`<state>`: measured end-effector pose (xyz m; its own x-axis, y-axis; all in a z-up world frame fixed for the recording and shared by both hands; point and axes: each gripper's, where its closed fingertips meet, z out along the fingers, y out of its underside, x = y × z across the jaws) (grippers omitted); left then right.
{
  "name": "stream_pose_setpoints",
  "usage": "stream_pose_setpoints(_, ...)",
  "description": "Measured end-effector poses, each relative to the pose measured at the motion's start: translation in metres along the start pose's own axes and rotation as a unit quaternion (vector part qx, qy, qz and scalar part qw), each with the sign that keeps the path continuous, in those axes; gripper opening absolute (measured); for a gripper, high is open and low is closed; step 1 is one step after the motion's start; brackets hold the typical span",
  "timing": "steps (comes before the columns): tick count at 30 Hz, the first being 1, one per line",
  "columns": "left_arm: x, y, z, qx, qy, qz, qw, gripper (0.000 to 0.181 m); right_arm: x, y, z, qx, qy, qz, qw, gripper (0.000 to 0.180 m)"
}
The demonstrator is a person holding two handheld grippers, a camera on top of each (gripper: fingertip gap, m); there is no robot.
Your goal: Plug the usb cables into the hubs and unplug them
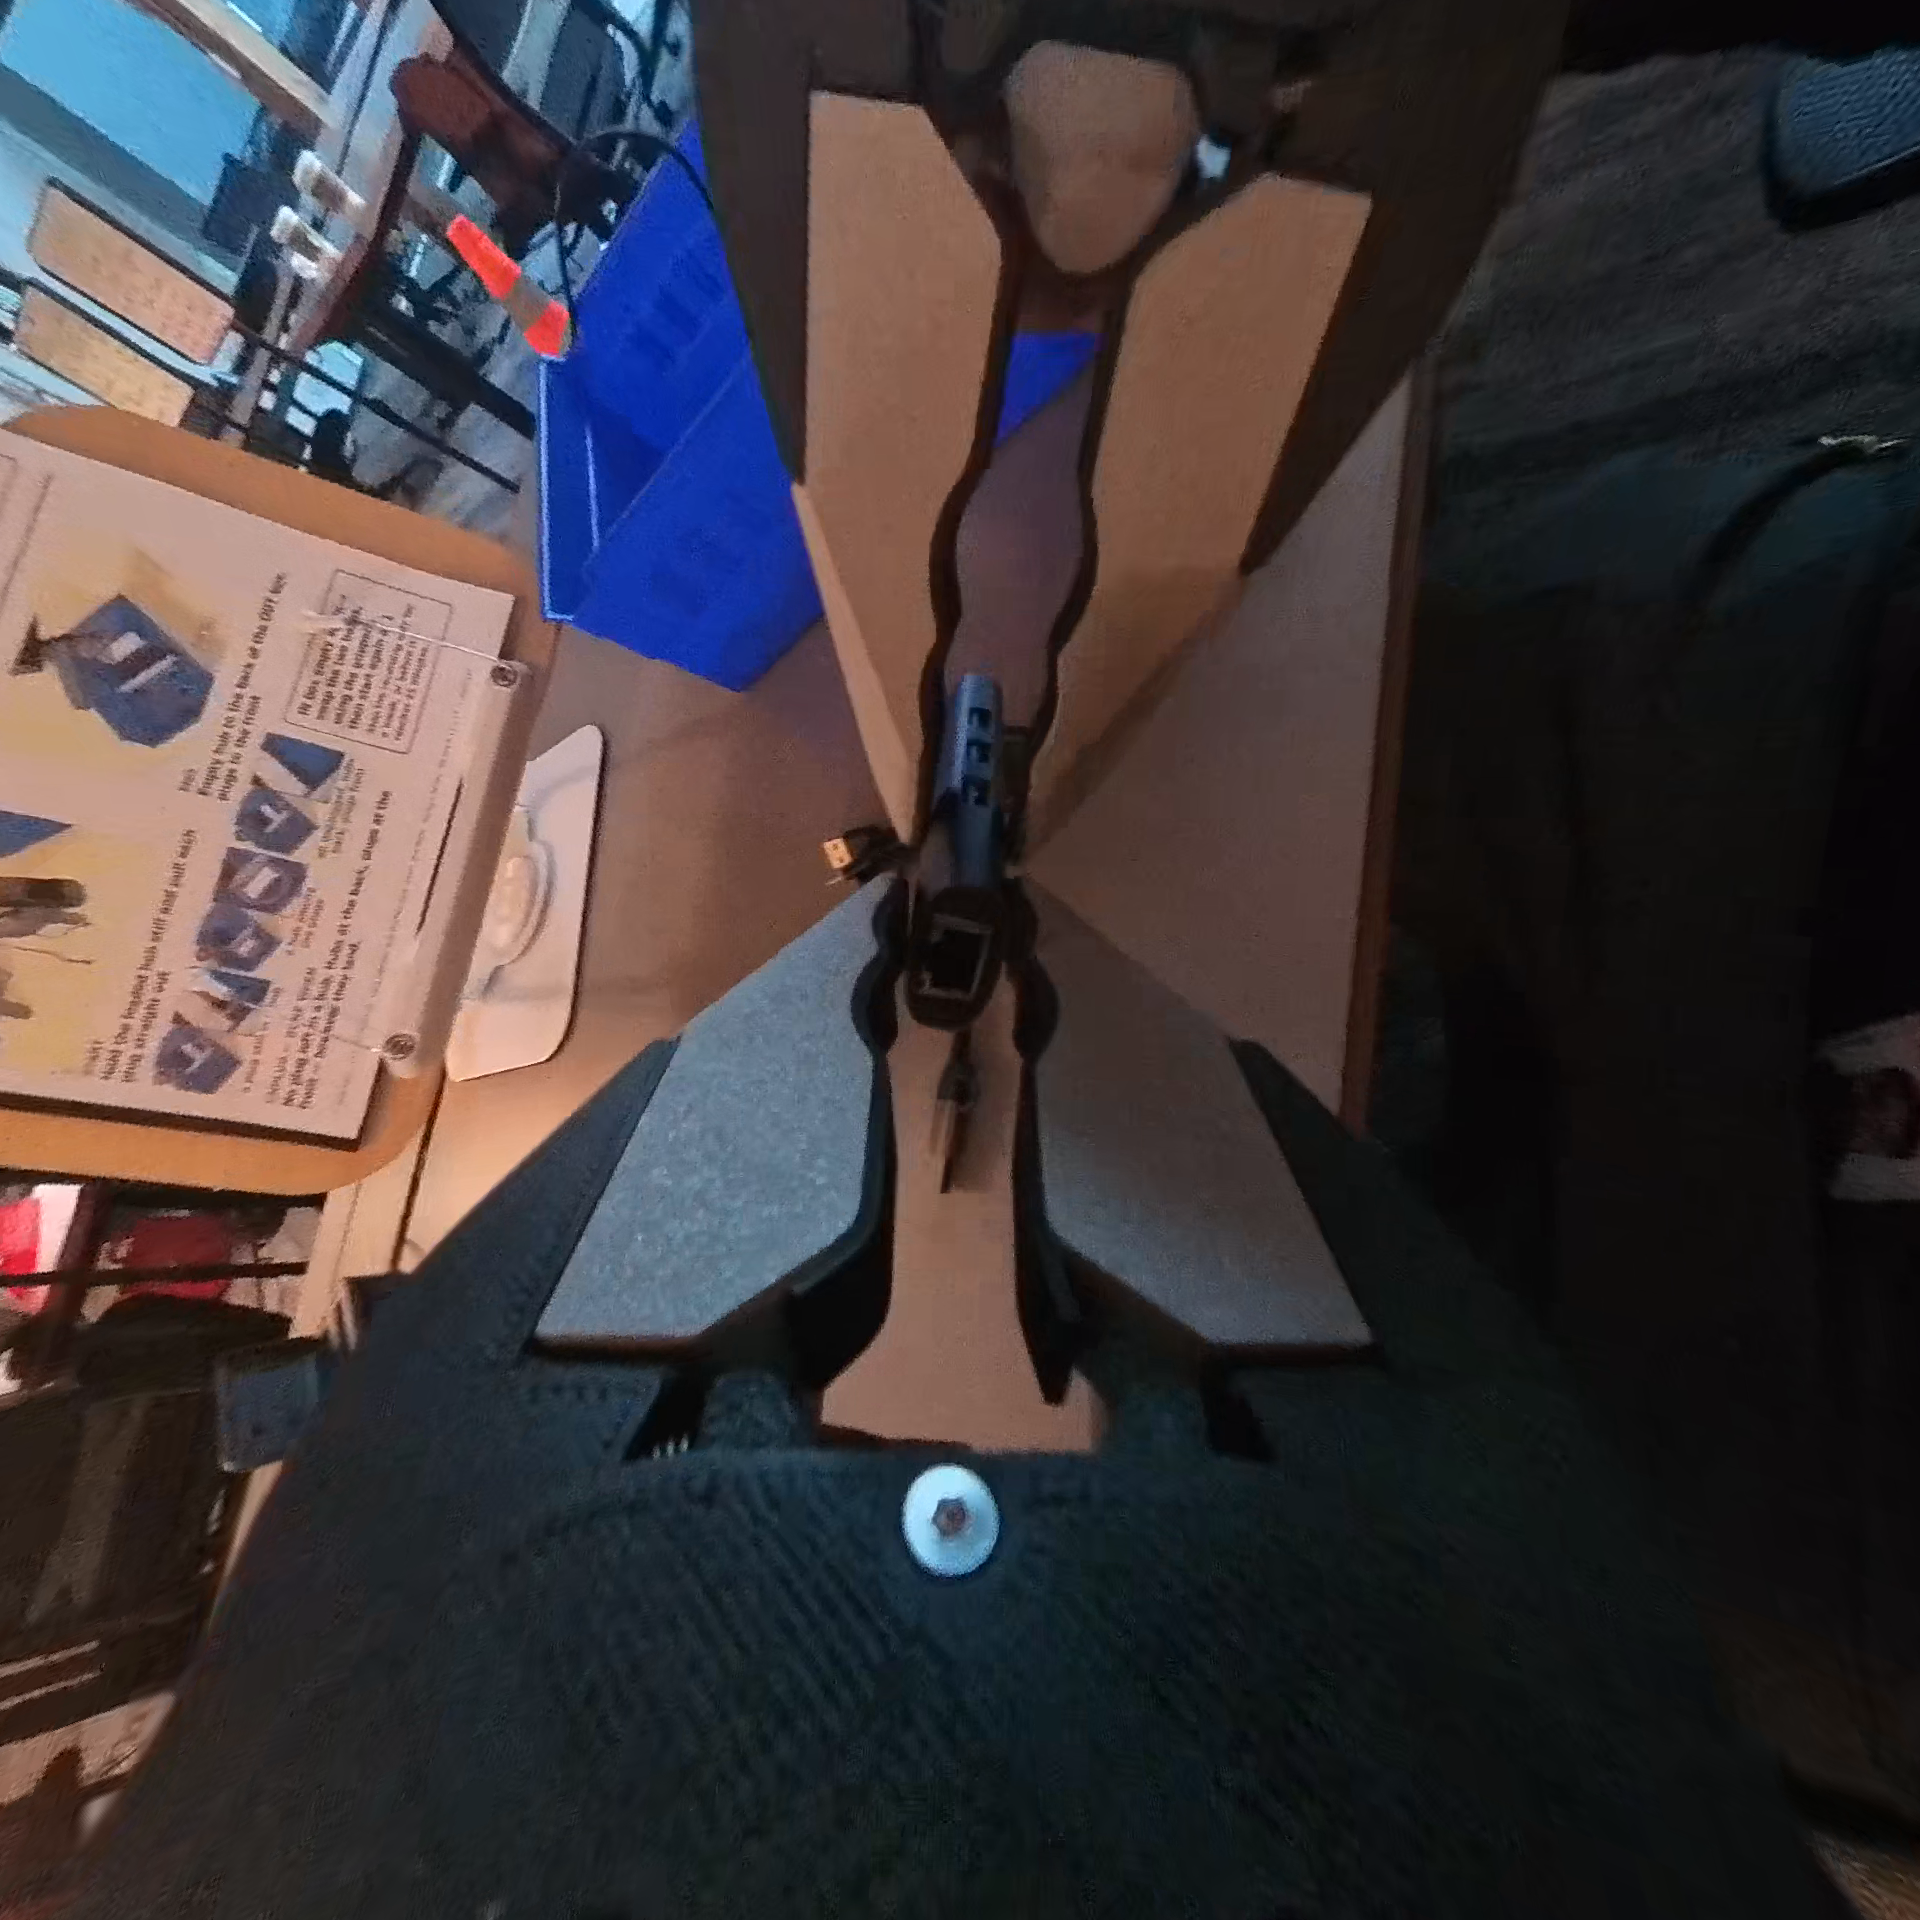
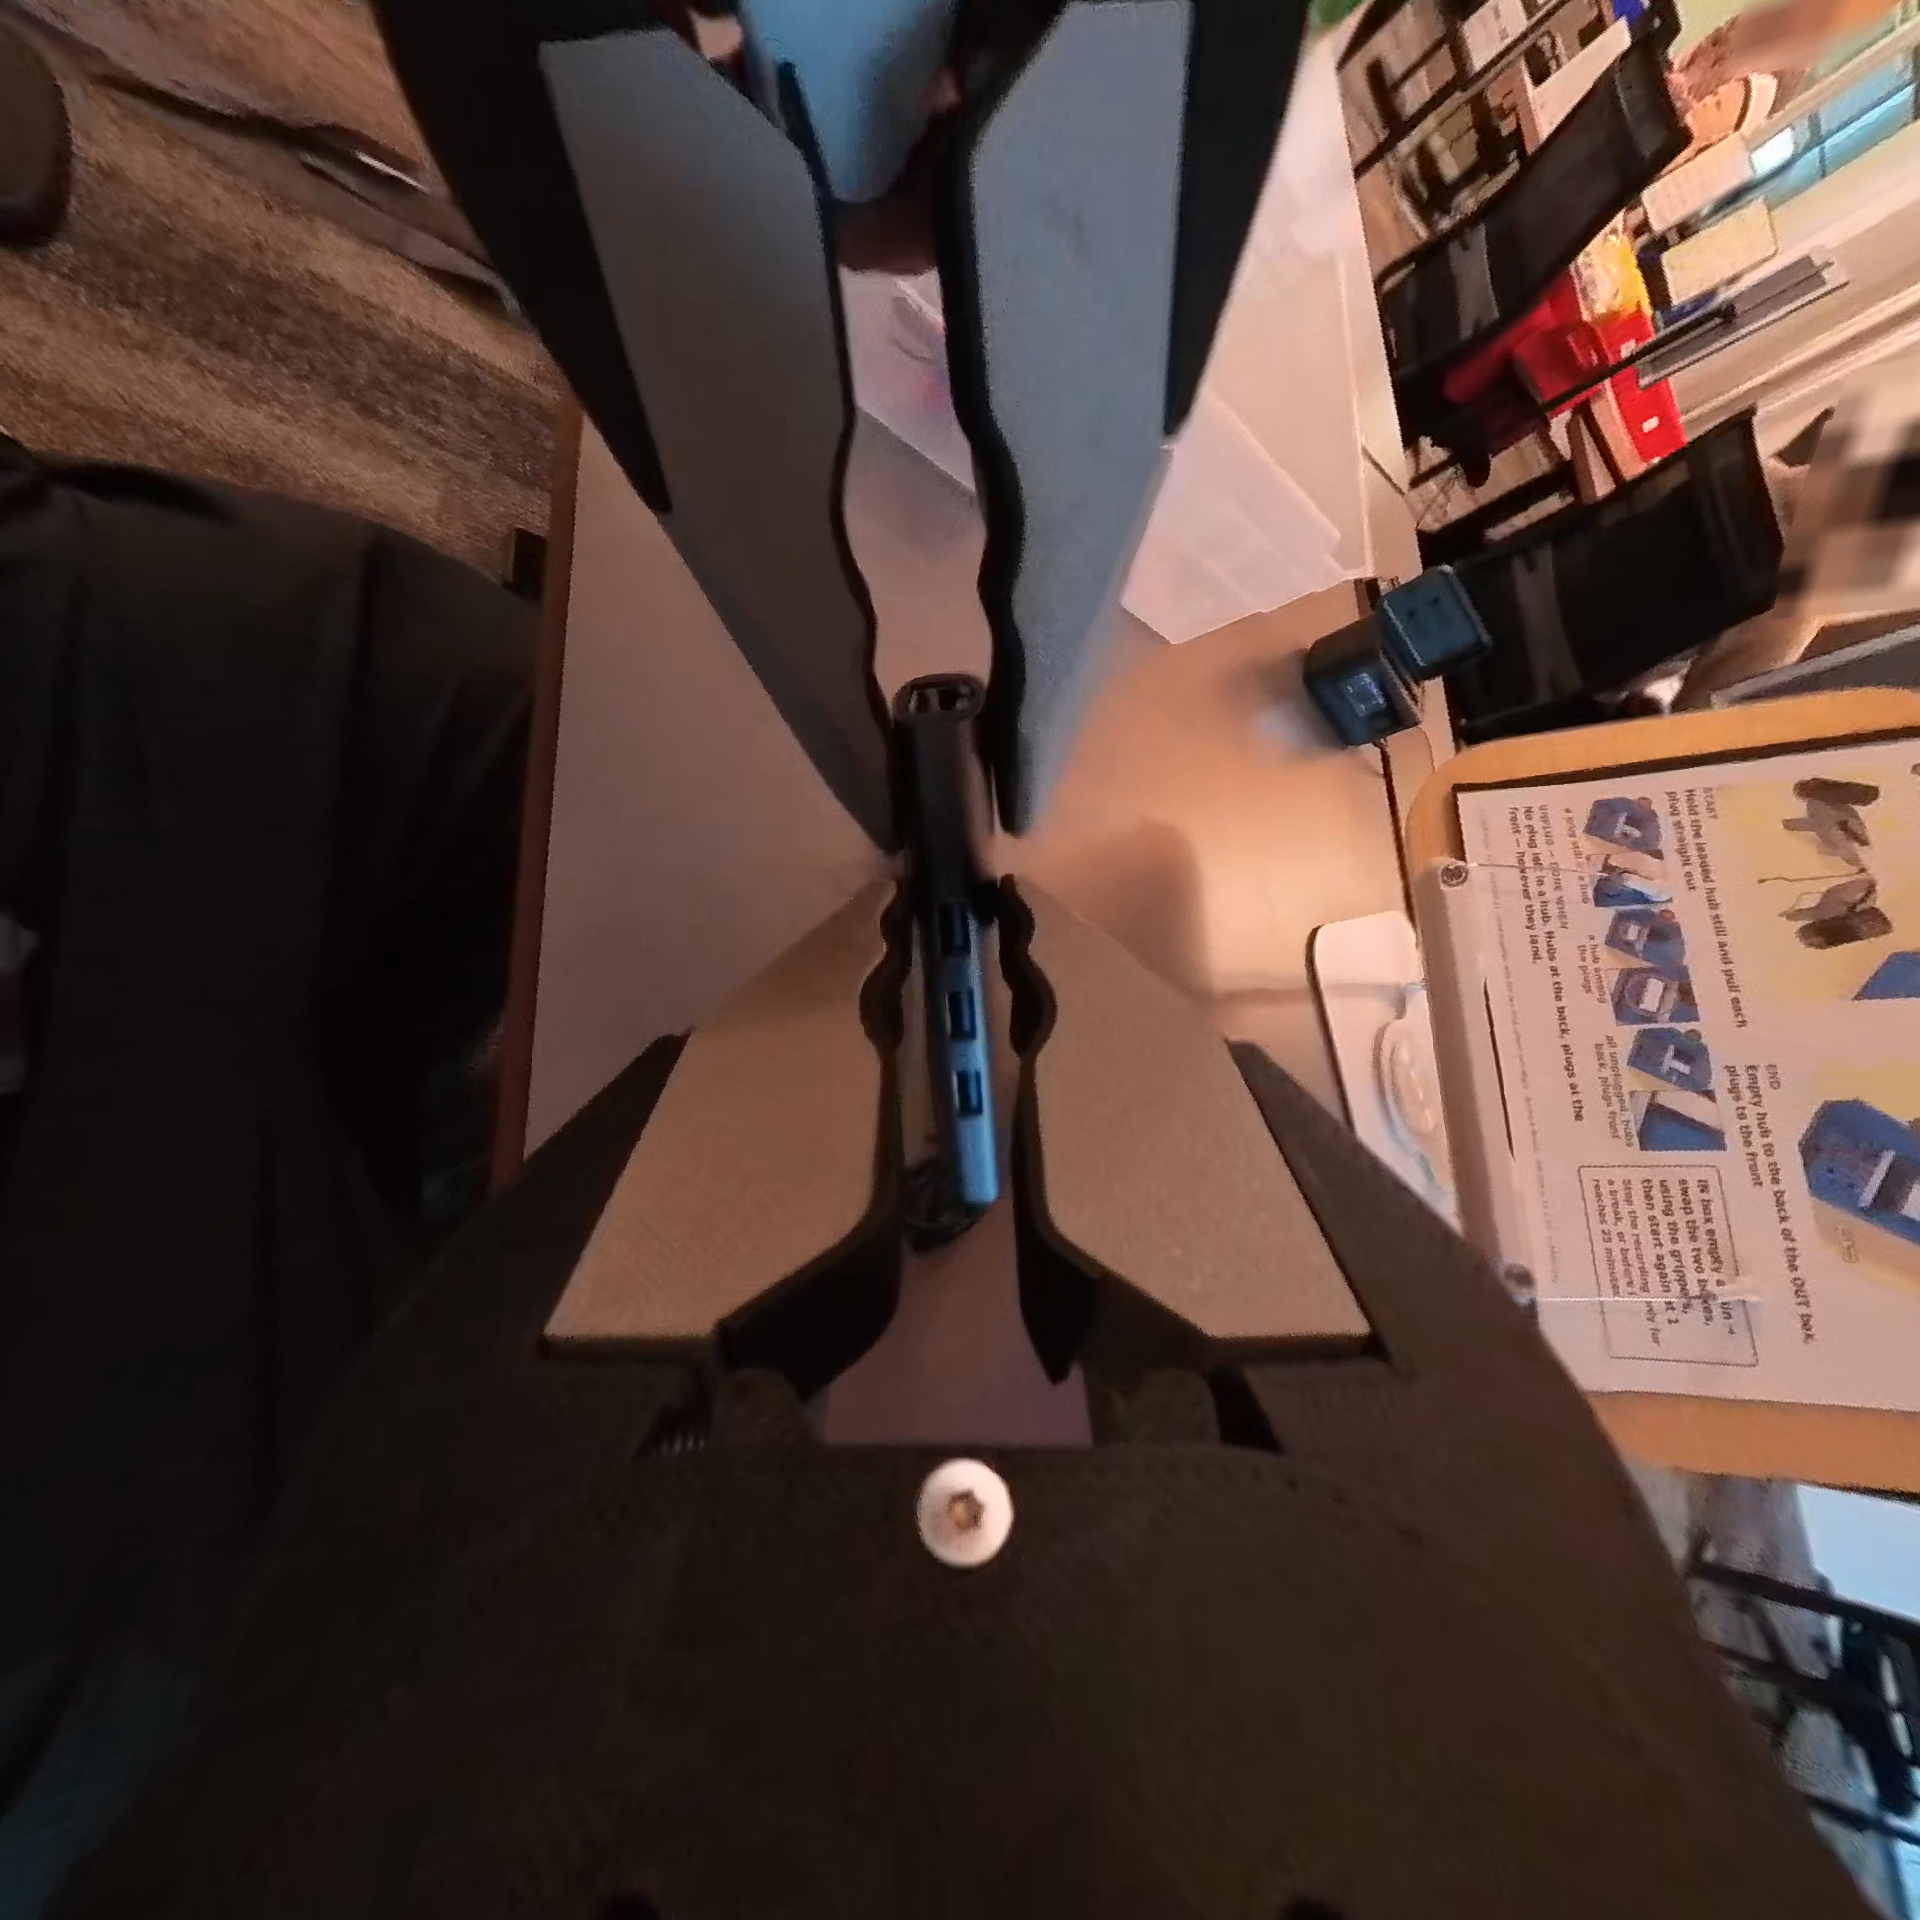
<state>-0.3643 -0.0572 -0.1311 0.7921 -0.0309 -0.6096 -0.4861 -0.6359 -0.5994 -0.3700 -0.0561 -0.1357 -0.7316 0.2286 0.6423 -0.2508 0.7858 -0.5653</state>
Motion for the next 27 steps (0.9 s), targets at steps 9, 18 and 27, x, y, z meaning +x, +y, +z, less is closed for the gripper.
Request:
stream_pose_setpoints(9,-0.026,-0.025,-0.05,0.09,-0.071,0.009,0.993,0.014,0.021,-0.004,-0.026,0.044,0.029,0.032,0.998,0.032)
stream_pose_setpoints(18,-0.001,-0.047,-0.039,0.132,-0.027,0.039,0.99,0.013,0.008,-0.011,0.015,0.071,0.014,0.065,0.995,0.05)
stream_pose_setpoints(27,-0.016,-0.016,-0.056,0.098,-0.013,-0.028,0.995,0.015,0.019,-0.006,-0.009,0.037,0.046,0.006,0.998,0.017)
